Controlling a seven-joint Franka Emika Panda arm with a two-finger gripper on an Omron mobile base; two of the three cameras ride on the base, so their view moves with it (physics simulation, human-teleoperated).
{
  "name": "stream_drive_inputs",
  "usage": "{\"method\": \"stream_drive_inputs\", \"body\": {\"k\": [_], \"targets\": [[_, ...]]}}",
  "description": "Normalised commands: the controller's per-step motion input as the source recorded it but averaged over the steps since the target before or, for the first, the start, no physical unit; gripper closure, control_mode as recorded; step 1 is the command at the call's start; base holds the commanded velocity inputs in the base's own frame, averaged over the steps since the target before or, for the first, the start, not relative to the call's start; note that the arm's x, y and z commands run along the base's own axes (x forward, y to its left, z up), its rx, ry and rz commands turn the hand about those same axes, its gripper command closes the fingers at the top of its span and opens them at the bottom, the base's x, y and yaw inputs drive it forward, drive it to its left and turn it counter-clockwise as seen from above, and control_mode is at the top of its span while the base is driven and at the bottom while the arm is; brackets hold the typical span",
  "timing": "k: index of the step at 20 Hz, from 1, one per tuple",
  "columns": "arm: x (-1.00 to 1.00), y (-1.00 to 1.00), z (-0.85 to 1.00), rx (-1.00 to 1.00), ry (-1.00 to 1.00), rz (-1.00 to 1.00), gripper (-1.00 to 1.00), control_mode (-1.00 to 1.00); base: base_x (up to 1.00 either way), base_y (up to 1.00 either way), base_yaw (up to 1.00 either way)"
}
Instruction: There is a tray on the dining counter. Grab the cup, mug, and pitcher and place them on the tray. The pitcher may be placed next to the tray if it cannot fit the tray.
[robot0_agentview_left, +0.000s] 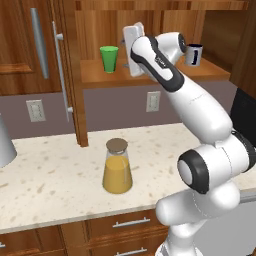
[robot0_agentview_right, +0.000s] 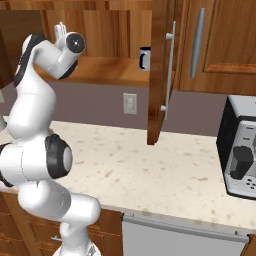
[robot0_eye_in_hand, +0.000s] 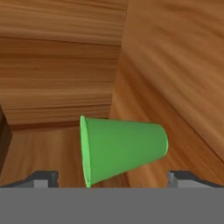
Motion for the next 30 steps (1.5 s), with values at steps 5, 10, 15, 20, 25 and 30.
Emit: {"method": "stream_drive_inputs", "body": {"k": [5, 10, 15, 20, 25, 30], "targets": [[0.31, 0.12, -0.05, 0.0, 0.02, 0.0, -1.0, -1.0, 0.0, 0.0, 0.0], [0.26, 0.07, 0.0, 0.0, 0.05, 0.0, -1.0, -1.0, 0.0, 0.0, 0.0], [0.19, 0.05, 0.0, 0.0, 0.08, 0.0, -1.0, -1.0, 0.0, 0.0, 0.0], [0.06, 0.18, -0.01, -0.04, 0.07, 0.0, -1.0, -1.0, 0.0, 0.0, 0.0], [0.0, 0.22, 0.0, -0.05, 0.05, 0.0, -1.0, -1.0, 0.0, 0.0, 0.0], [-0.02, 0.15, -0.12, -0.06, 0.09, 0.0, -1.0, -1.0, 0.0, 0.0, 0.0]]}}
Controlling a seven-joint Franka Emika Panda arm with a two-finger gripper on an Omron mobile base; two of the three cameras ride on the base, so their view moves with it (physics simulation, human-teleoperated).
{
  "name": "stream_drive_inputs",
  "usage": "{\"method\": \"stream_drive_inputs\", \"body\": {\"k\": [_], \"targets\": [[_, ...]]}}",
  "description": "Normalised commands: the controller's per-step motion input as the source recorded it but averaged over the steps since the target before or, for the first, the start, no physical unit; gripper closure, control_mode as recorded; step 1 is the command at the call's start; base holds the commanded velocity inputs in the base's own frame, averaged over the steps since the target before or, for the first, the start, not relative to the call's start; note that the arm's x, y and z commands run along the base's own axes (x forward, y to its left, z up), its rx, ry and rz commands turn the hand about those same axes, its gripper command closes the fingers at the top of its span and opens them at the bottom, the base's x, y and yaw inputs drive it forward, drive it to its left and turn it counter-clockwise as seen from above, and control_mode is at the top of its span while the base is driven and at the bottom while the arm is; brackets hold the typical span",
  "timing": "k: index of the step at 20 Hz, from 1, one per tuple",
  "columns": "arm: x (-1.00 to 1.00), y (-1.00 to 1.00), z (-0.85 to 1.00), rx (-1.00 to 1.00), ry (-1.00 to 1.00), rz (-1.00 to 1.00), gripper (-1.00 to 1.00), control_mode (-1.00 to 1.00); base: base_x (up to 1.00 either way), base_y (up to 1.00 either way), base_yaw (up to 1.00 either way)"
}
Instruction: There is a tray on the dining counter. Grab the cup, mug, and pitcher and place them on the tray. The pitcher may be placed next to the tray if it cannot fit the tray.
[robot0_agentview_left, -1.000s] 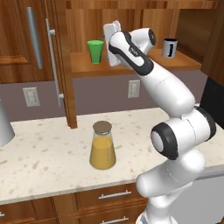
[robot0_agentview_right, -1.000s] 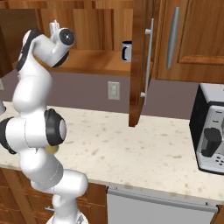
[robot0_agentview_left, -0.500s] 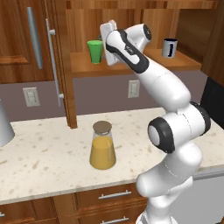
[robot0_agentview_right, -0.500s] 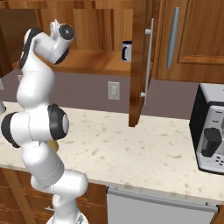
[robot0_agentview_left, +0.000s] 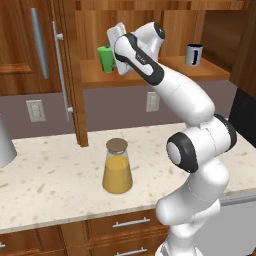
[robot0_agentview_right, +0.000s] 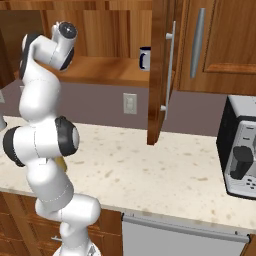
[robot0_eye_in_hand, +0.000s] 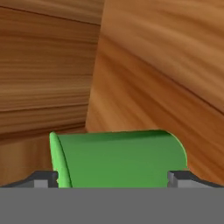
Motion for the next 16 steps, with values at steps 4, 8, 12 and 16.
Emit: {"method": "stream_drive_inputs", "body": {"k": [4, 8, 12, 16], "targets": [[-0.09, 0.0, -0.09, -0.01, 0.13, 0.0, -1.0, -1.0, 0.0, 0.0, 0.0], [-0.12, 0.0, -0.15, 0.0, 0.13, 0.0, 1.0, -1.0, 0.0, 0.0, 0.0], [-0.17, 0.0, -0.24, -0.01, 0.09, 0.0, 1.0, -1.0, 0.0, 0.0, 0.0], [-0.03, 0.0, -0.04, -0.01, 0.04, 0.0, 1.0, -1.0, 0.0, 0.0, 0.0]]}}
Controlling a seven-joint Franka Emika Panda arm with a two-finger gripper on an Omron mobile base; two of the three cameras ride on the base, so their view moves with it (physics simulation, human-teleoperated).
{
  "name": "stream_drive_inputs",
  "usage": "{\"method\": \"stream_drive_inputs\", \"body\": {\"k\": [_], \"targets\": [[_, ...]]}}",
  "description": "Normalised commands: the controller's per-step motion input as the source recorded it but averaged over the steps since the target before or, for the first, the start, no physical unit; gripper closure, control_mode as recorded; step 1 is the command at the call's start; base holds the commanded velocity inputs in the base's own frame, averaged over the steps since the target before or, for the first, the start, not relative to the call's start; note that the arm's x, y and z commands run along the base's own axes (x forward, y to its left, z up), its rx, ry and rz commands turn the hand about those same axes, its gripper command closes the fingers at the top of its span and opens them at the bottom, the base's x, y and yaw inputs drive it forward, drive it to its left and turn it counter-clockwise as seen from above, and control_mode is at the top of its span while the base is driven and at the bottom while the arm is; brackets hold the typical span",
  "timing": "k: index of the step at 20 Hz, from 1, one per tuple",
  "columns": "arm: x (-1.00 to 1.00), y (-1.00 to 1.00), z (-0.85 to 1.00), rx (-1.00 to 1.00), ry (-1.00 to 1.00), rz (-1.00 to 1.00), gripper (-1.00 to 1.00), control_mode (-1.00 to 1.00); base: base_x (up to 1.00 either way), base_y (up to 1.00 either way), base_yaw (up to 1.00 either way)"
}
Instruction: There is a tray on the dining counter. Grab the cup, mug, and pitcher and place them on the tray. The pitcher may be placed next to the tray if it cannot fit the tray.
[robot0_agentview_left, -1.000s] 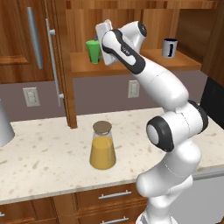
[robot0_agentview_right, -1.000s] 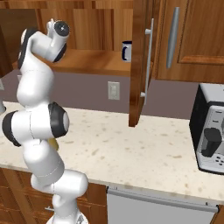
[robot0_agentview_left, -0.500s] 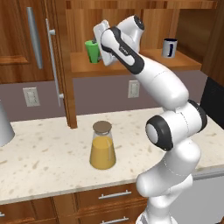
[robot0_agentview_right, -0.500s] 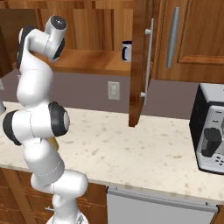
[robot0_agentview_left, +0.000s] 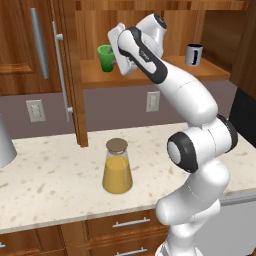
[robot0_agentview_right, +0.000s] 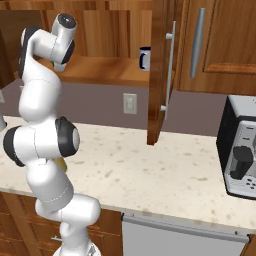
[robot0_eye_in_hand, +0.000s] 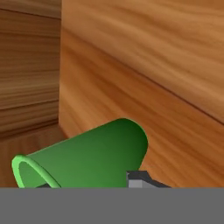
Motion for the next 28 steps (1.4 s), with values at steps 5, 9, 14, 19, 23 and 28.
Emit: {"method": "stream_drive_inputs", "body": {"k": [5, 9, 14, 19, 23, 28], "targets": [[0.0, 0.0, 0.0, 0.0, 0.0, 0.0, 1.0, -1.0, 0.0, 0.0, 0.0], [-0.09, 0.0, 0.0, 0.0, 0.0, 0.0, 1.0, -1.0, 0.0, 0.0, 0.0], [-0.32, 0.0, -0.12, 0.0, -0.05, -0.01, 1.0, -1.0, 0.0, 0.0, 0.0], [-0.34, -0.03, -0.19, 0.04, -0.06, -0.03, 1.0, -1.0, 0.0, 0.0, 0.0], [-0.58, -0.27, -0.04, 0.08, -0.04, -0.06, 1.0, -1.0, 0.0, 0.0, 0.0], [-1.0, -0.81, 0.11, 0.07, 0.02, -0.05, 1.0, -1.0, 0.0, 0.0, 0.0]]}}
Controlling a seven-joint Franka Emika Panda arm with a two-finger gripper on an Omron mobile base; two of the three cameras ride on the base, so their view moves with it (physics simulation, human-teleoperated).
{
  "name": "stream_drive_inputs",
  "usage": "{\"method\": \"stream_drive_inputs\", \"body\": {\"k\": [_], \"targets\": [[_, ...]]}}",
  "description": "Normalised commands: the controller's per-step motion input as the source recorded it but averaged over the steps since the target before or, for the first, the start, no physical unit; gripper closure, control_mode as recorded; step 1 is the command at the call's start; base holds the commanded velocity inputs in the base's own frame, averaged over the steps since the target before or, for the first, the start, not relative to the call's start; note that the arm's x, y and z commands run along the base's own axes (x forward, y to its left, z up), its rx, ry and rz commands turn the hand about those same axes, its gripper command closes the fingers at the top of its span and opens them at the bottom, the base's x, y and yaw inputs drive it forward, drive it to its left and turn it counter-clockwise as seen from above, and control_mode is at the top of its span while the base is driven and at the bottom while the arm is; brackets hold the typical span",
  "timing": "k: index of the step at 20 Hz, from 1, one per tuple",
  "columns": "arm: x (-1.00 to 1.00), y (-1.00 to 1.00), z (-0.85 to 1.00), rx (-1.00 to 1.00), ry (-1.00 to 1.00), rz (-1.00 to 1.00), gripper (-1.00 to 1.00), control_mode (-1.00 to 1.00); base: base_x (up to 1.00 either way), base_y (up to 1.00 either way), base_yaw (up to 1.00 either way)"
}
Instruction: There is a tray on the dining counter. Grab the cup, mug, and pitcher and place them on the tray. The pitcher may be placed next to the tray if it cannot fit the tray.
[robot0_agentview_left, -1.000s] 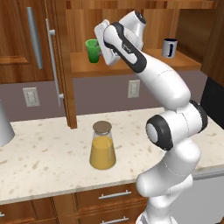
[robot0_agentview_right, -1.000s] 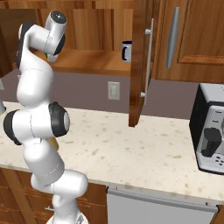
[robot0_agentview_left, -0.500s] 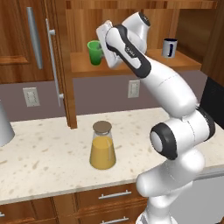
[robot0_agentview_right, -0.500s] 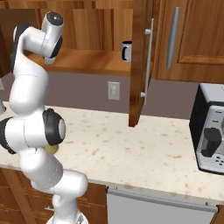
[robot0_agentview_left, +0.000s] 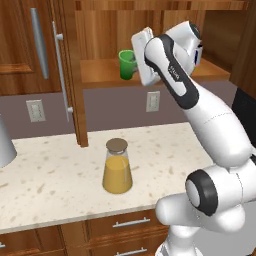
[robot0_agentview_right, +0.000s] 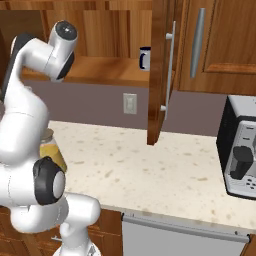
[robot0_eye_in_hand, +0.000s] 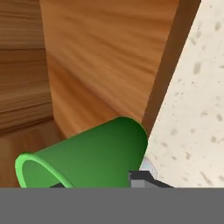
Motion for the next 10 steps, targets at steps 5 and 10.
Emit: {"method": "stream_drive_inputs", "body": {"k": [5, 10], "targets": [[-1.0, -0.61, 0.05, 0.02, 0.2, -0.08, 1.0, -1.0, 0.0, 0.0, 0.0], [-0.99, -0.42, 0.06, 0.0, 0.35, -0.13, 1.0, -1.0, 0.0, 0.0, 0.0]]}}
